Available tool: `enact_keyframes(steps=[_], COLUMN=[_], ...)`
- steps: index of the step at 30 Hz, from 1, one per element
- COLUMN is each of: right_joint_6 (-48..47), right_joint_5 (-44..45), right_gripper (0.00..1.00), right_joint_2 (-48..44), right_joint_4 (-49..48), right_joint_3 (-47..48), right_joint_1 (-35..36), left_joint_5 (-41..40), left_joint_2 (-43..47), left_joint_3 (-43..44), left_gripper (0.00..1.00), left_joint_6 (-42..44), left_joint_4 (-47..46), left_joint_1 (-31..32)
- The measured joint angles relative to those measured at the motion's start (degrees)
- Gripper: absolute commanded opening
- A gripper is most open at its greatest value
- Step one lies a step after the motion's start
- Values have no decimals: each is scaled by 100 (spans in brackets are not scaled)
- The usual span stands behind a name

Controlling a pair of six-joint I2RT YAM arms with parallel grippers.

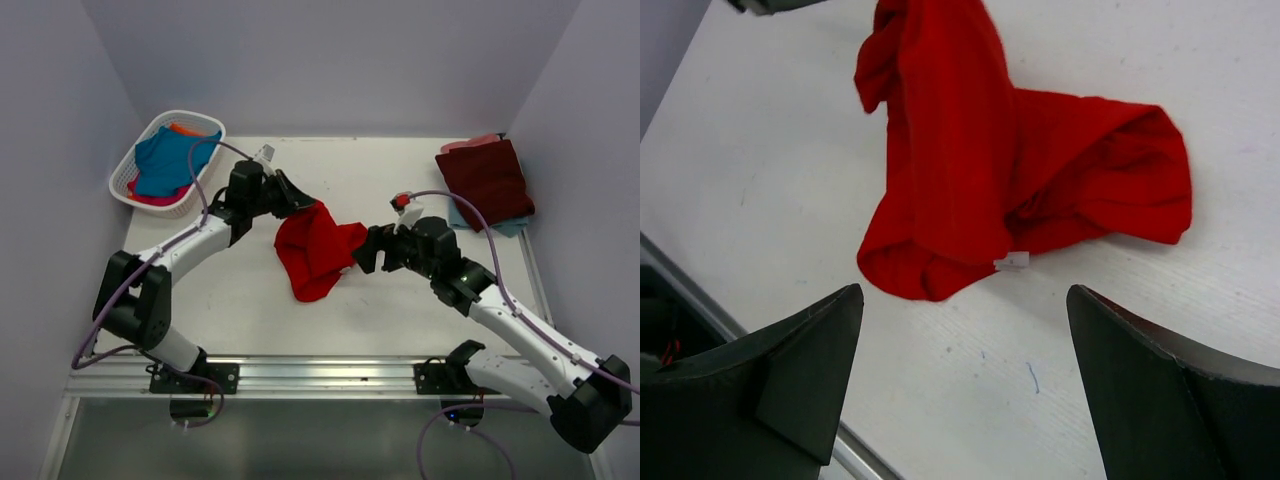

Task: Fold and stack the t-shirts
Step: Move the tshirt to the center of the board, then flatten the tshirt out

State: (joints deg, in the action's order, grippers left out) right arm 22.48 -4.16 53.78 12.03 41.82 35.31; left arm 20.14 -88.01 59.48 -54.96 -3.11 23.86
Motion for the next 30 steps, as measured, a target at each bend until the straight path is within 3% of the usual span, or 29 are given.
enact_keyframes(steps=[8,14,30], right_joint_6=[37,66,39], right_joint_5=[-763,-938,-535], right_gripper=[85,83,78], right_joint_2=[787,1961,4784], right_joint_4=[-278,-669,-931], right_joint_3=[-83,87,2356], right_joint_1=[116,573,743], left_joint_5=[236,354,785], left_joint_2=[-1043,-1617,-2559], left_joint_3=[140,470,850], left_gripper=[0,0,0], left_joint_6=[-144,-295,-551], left_joint_4=[-789,-1228,-1768], left_joint_1=[-494,-732,-1049])
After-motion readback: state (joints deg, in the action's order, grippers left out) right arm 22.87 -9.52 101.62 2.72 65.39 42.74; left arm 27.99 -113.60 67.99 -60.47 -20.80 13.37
